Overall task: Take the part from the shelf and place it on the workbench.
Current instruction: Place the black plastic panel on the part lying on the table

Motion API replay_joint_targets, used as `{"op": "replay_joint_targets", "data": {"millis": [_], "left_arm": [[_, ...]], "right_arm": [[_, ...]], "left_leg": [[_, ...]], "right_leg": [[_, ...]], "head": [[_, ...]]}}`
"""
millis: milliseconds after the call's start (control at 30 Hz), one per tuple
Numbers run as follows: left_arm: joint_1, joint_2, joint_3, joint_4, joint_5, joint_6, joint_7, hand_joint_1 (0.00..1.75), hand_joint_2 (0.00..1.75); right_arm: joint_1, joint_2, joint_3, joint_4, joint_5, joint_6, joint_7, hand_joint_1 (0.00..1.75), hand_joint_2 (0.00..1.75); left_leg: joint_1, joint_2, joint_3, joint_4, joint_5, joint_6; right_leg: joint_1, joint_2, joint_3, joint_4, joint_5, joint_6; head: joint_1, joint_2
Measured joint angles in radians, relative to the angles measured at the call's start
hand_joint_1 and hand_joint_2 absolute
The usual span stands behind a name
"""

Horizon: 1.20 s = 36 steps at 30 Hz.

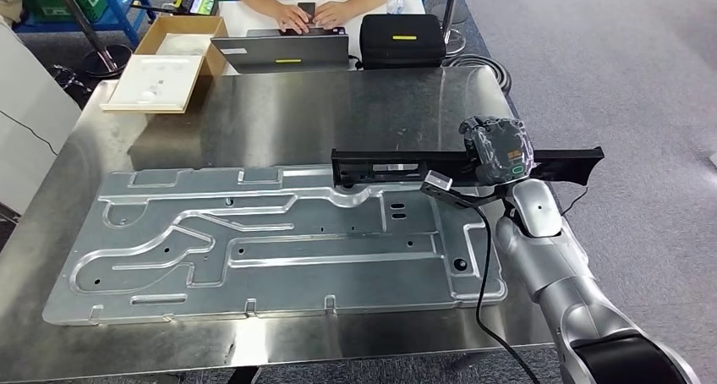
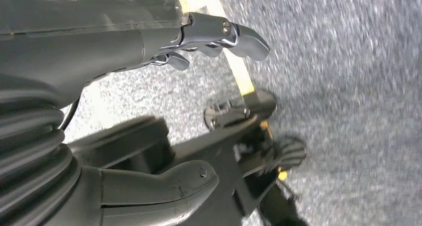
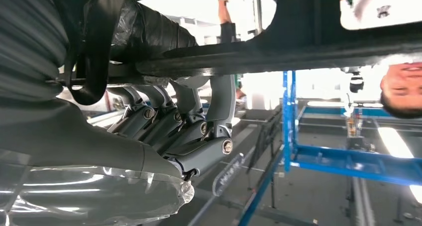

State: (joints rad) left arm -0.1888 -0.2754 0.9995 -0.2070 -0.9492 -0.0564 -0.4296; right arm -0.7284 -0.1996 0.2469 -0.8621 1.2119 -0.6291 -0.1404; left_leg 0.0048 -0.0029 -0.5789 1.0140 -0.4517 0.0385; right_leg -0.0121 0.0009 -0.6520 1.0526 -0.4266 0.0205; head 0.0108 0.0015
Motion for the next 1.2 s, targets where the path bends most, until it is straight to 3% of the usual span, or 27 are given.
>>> {"op": "replay_joint_targets", "data": {"millis": [67,133,167,200,233,300,367,467,533,633,667,700,733,800,867,967,1033,1067,1167,1200], "left_arm": [[-0.003,-0.001,0.0,0.0,-0.001,0.002,-0.005,0.0,1.75],[-0.002,-0.001,0.0,0.0,-0.005,0.005,-0.014,0.0,1.75],[-0.002,-0.001,0.0,0.0,-0.008,0.006,-0.017,0.0,1.75],[-0.001,-0.001,0.0,0.0,-0.01,0.006,-0.018,0.0,1.75],[-0.001,-0.001,0.0,0.0,-0.011,0.006,-0.019,0.0,1.75],[-0.001,-0.002,-0.001,0.0,-0.011,0.006,-0.02,0.0,1.75],[-0.002,-0.003,-0.002,0.0,-0.012,0.007,-0.023,0.0,1.75],[-0.002,-0.003,-0.006,0.0,-0.019,0.002,-0.036,0.0,1.75],[-0.002,-0.002,-0.012,0.0,-0.022,-0.006,-0.045,0.0,1.75],[-0.001,-0.001,-0.019,0.0,-0.022,-0.018,-0.059,0.0,1.75],[-0.001,-0.001,-0.02,0.0,-0.023,-0.02,-0.063,0.0,1.75],[0.0,0.0,-0.022,0.0,-0.023,-0.021,-0.065,0.0,1.75],[0.001,0.001,-0.022,0.0,-0.023,-0.021,-0.067,0.0,1.75],[0.002,0.003,-0.024,0.0,-0.024,-0.021,-0.068,0.0,1.75],[0.001,0.005,-0.025,0.0,-0.026,-0.021,-0.069,0.0,1.75],[0.002,0.007,-0.028,0.0,-0.026,-0.02,-0.07,0.0,1.75],[0.002,0.008,-0.03,0.0,-0.026,-0.02,-0.07,0.0,1.75],[0.001,0.008,-0.031,0.0,-0.026,-0.02,-0.071,0.0,1.75],[0.0,0.008,-0.032,0.0,-0.026,-0.02,-0.071,0.0,1.75],[0.001,0.008,-0.032,0.0,-0.026,-0.02,-0.07,0.0,1.75]], "right_arm": [[0.001,-0.004,0.0,0.001,0.0,-0.001,0.0,1.75,1.75],[0.005,-0.006,0.0,0.002,0.0,-0.001,-0.001,1.75,1.75],[0.008,-0.006,0.0,0.002,0.0,-0.001,-0.001,1.75,1.75],[0.01,-0.007,0.0,0.003,0.0,-0.001,-0.001,1.75,1.75],[0.011,-0.007,0.0,0.004,0.0,-0.001,-0.001,1.75,1.75],[0.009,-0.009,0.0,0.005,0.0,-0.001,-0.001,1.75,1.75],[0.007,-0.011,0.0,0.004,0.001,-0.001,-0.003,1.75,1.75],[0.0,-0.015,0.0,0.006,0.007,0.003,-0.016,1.75,1.75],[-0.023,-0.017,0.0,0.009,0.016,0.019,-0.03,1.75,1.75],[-0.099,-0.024,0.009,0.018,0.031,0.079,-0.052,1.75,1.75],[-0.129,-0.027,0.018,0.022,0.034,0.105,-0.06,1.75,1.75],[-0.157,-0.03,0.029,0.025,0.037,0.129,-0.068,1.75,1.75],[-0.185,-0.032,0.043,0.029,0.038,0.151,-0.074,1.75,1.75],[-0.232,-0.034,0.071,0.032,0.038,0.177,-0.08,1.75,1.75],[-0.266,-0.034,0.093,0.033,0.036,0.186,-0.078,1.75,1.75],[-0.284,-0.036,0.115,0.035,0.035,0.185,-0.072,1.75,1.75],[-0.289,-0.038,0.124,0.035,0.034,0.184,-0.071,1.75,1.75],[-0.293,-0.039,0.127,0.035,0.034,0.184,-0.071,1.75,1.75],[-0.298,-0.044,0.132,0.039,0.033,0.184,-0.071,1.75,1.75],[-0.297,-0.045,0.133,0.041,0.033,0.184,-0.071,1.75,1.75]], "left_leg": [[0.004,0.003,-0.008,-0.014,0.017,0.011],[0.003,0.003,-0.022,-0.016,0.028,0.014],[0.003,0.003,-0.029,-0.015,0.033,0.014],[0.004,0.003,-0.036,-0.013,0.037,0.012],[0.004,0.004,-0.042,-0.01,0.04,0.01],[0.005,0.004,-0.052,-0.001,0.044,0.004],[0.003,0.004,-0.059,0.006,0.047,-0.006],[0.001,0.004,-0.065,0.009,0.055,-0.023],[0.002,0.003,-0.082,0.041,0.027,-0.034],[0.006,0.002,-0.159,0.227,-0.081,-0.046],[0.006,0.002,-0.182,0.287,-0.105,-0.047],[0.006,0.002,-0.191,0.319,-0.11,-0.047],[0.005,0.002,-0.177,0.305,-0.092,-0.043],[0.002,0.001,-0.102,0.173,-0.028,-0.027],[-0.004,0.0,-0.031,0.049,0.007,-0.009],[-0.009,0.0,-0.013,0.005,0.01,-0.001],[-0.004,0.003,-0.007,-0.016,0.018,0.004],[0.0,0.004,-0.003,-0.026,0.024,0.008],[0.002,0.005,-0.003,-0.031,0.028,0.012],[0.003,0.005,-0.004,-0.029,0.027,0.011]], "right_leg": [[0.001,0.001,-0.033,0.08,-0.062,0.004],[-0.001,0.001,-0.078,0.204,-0.133,0.01],[-0.003,0.0,-0.088,0.244,-0.148,0.013],[-0.005,0.0,-0.079,0.247,-0.144,0.015],[-0.008,-0.001,-0.05,0.212,-0.123,0.017],[-0.012,-0.003,0.04,0.075,-0.08,0.017],[-0.008,-0.002,0.089,-0.009,-0.064,0.009],[-0.005,0.001,0.085,-0.02,-0.06,-0.011],[-0.008,0.0,0.078,-0.021,-0.051,-0.027],[-0.006,0.0,0.063,-0.021,-0.04,-0.043],[-0.004,0.0,0.058,-0.02,-0.037,-0.044],[-0.002,0.0,0.056,-0.02,-0.036,-0.045],[0.001,0.001,0.055,-0.019,-0.035,-0.045],[0.006,0.002,0.057,-0.017,-0.035,-0.045],[0.009,0.003,0.056,-0.018,-0.033,-0.04],[0.006,0.001,0.054,-0.025,-0.027,-0.026],[0.006,0.001,0.049,-0.014,-0.038,-0.016],[0.006,0.001,0.037,0.012,-0.057,-0.012],[-0.001,0.0,-0.053,0.197,-0.141,-0.001],[-0.005,0.0,-0.077,0.242,-0.15,0.003]], "head": [[0.0,0.0],[0.0,0.0],[0.0,0.0],[0.0,0.0],[0.0,0.0],[0.0,0.0],[0.0,0.0],[0.0,0.0],[0.0,0.0],[-0.001,0.0],[-0.001,0.0],[-0.001,0.0],[-0.001,0.0],[-0.001,0.0],[-0.001,0.0],[-0.001,0.0],[0.0,0.0],[0.0,0.0],[0.0,0.0],[0.0,0.0]]}}
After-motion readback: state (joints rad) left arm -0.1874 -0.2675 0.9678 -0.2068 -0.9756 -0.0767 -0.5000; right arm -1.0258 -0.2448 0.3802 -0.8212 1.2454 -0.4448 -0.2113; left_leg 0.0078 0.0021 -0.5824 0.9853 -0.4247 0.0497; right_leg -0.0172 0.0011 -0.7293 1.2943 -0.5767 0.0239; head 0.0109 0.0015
